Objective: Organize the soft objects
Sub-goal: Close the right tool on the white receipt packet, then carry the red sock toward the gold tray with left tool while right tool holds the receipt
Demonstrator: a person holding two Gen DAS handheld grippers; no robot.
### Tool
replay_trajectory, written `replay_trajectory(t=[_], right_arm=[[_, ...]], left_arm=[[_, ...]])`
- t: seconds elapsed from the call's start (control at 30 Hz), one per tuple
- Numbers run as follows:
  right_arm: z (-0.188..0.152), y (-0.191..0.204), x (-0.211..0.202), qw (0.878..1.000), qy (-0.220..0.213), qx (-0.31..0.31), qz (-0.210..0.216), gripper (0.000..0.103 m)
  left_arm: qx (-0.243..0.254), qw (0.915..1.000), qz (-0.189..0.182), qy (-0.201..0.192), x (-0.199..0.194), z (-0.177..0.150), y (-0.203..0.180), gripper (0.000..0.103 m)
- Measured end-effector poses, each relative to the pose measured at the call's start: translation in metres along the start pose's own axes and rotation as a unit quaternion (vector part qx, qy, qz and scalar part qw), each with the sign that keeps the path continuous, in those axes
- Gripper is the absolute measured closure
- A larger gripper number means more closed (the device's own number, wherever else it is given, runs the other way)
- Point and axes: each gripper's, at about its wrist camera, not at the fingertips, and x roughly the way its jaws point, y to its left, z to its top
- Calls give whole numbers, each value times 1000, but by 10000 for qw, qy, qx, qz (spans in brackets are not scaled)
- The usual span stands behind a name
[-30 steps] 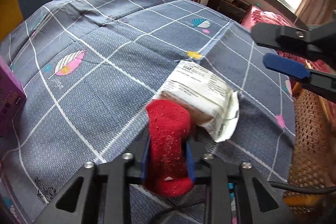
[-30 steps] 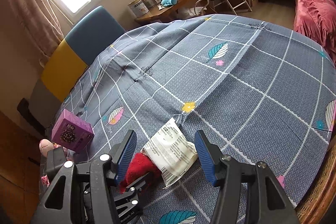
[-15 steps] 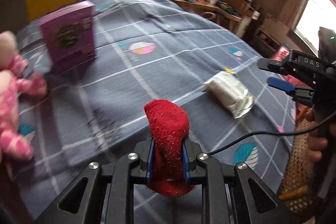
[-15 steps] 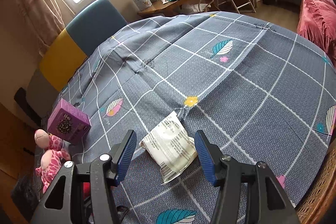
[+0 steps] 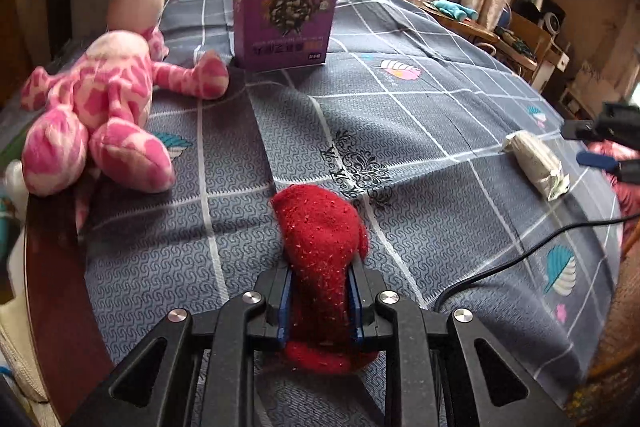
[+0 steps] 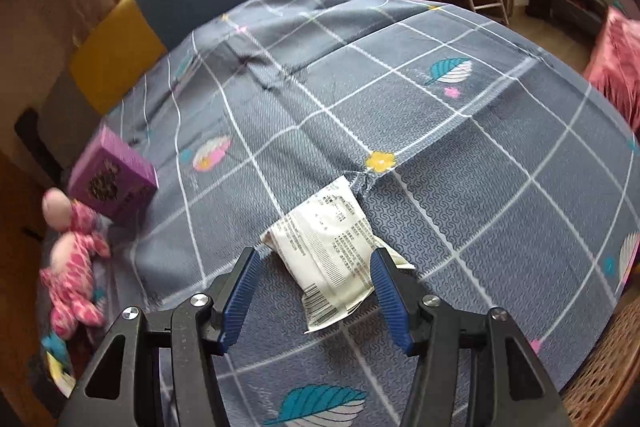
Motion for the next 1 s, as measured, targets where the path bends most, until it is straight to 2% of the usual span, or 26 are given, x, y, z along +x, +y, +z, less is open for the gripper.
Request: replay_trajectory(t=[0.03,0.17,0.27,0.33,0.47,0.6,0.7,0.77,0.87,0.93,1.0], right_arm=[[3,4,5,9997,103,-186,-119,35],[18,18,27,9924,556,-994,-457,25],[24,25,43,9830,947,-1476,-552,24],[24,28,54,9753,1125,-1738,-769,23],[24,30,67,9634,1309,-2106,-1022,19],[23,31,76,9605,1362,-2183,-1057,19],[18,31,87,9586,1476,-2200,-1040,21],[12,29,95,9593,1459,-2168,-1070,37],[15,31,86,9653,1152,-2118,-1001,41],[12,40,81,9620,994,-2299,-1088,41],[6,54,72,9606,831,-2459,-995,41]], left_arm=[[-32,10000,-21,-5,0,0,1,80],[-221,9995,-215,-34,1,-2,8,79],[-312,9991,-281,-69,1,0,9,77],[-324,9990,-284,-99,1,-1,9,77],[-286,9991,-245,-190,-1,-5,9,77],[-263,9990,-211,-291,-2,-8,8,77],[-275,9987,-236,-357,-2,-10,9,77],[-269,9987,-232,-371,-3,-10,8,77],[-264,9986,-227,-388,-3,-10,8,77],[-260,9986,-218,-397,-3,-10,8,77],[-261,9986,-212,-399,-3,-10,7,77]])
